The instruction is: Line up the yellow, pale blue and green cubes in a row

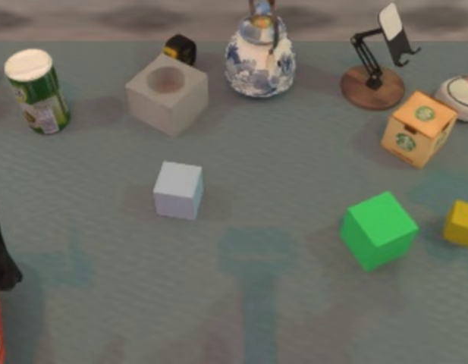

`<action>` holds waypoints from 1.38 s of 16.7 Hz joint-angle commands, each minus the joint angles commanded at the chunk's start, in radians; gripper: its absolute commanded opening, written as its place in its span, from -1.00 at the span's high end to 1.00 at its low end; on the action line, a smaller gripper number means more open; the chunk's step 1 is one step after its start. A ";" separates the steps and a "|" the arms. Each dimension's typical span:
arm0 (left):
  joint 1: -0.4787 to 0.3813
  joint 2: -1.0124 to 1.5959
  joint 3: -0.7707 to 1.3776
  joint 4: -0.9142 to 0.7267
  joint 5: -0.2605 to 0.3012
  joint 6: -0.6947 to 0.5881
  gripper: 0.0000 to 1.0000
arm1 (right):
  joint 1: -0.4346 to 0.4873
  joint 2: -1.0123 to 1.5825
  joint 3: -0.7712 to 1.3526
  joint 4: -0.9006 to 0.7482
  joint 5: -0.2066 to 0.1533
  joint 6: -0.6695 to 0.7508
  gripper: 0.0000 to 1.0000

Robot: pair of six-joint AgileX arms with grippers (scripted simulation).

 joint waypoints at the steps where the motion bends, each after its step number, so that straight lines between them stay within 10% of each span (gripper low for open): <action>1: 0.000 0.000 0.000 0.000 0.000 0.000 -1.00 | 0.004 0.109 0.066 -0.052 0.001 -0.056 -1.00; 11: 0.000 0.000 0.000 0.000 0.000 0.000 -1.00 | 0.029 0.807 0.561 -0.391 -0.003 -0.442 -1.00; 23: 0.000 0.000 0.000 0.000 0.000 0.000 -1.00 | 0.030 0.892 0.531 -0.291 -0.004 -0.462 -1.00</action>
